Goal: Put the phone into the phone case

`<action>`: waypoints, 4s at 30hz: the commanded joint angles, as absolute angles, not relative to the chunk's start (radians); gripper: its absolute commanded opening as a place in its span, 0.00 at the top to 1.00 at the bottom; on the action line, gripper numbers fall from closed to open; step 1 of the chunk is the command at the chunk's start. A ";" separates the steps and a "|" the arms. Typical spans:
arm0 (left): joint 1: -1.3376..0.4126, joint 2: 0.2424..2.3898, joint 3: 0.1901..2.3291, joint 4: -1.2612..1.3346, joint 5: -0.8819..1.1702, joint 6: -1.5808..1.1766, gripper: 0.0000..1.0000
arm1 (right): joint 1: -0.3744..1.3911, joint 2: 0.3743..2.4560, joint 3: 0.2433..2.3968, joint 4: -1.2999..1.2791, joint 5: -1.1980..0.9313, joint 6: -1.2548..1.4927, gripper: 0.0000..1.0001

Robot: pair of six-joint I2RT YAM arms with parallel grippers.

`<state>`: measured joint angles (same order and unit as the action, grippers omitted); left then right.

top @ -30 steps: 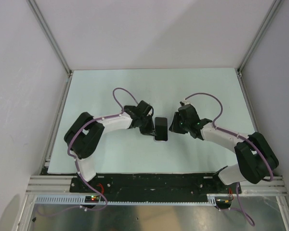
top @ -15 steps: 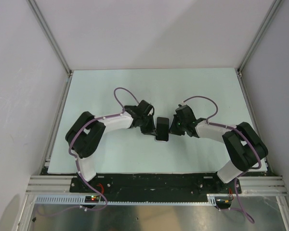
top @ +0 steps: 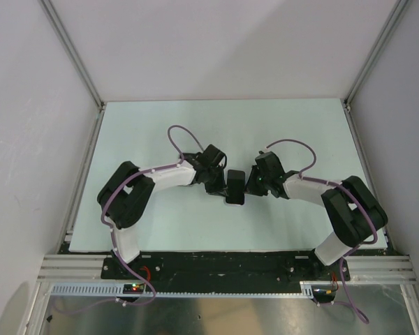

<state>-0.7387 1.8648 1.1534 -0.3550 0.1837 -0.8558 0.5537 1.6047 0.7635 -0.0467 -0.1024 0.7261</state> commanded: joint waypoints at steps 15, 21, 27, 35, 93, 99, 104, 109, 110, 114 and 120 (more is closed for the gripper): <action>-0.811 1.935 1.124 -0.256 0.140 -0.916 1.00 | 0.489 1.661 0.762 0.151 -0.272 0.816 0.20; -0.822 1.946 1.137 -0.257 0.144 -0.929 1.00 | 0.480 1.745 0.750 0.254 -0.340 0.909 0.16; -0.839 1.979 1.146 -0.256 0.138 -0.938 1.00 | 0.487 1.767 0.750 0.269 -0.336 0.920 0.15; -0.842 2.006 1.118 -0.255 0.114 -0.924 1.00 | 0.496 1.768 0.750 0.216 -0.313 0.875 0.15; -0.958 1.868 1.024 -0.310 -0.094 -0.843 0.81 | 0.425 1.698 0.861 0.057 -0.316 0.734 0.15; -0.934 1.815 1.032 -0.310 -0.081 -0.816 0.77 | 0.424 1.709 0.871 0.052 -0.318 0.733 0.16; -0.925 1.803 1.035 -0.309 -0.068 -0.813 0.76 | 0.422 1.715 0.871 0.049 -0.315 0.728 0.16; -0.910 1.753 1.016 -0.309 -0.080 -0.811 0.74 | 0.417 1.720 0.872 0.050 -0.318 0.726 0.16; -0.904 1.742 1.012 -0.309 -0.082 -0.809 0.74 | 0.417 1.720 0.873 0.049 -0.319 0.726 0.16; -0.886 1.714 1.002 -0.310 -0.088 -0.807 0.72 | 0.417 1.721 0.878 0.047 -0.318 0.725 0.17; -0.869 1.742 1.023 -0.305 -0.079 -0.808 0.72 | 0.419 1.720 0.879 0.041 -0.317 0.727 0.17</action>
<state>-0.8814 1.7538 1.0073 -0.3027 -0.0906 -0.8291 0.4213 1.7081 0.8494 0.0639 -0.3286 0.7464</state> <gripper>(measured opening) 0.281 0.834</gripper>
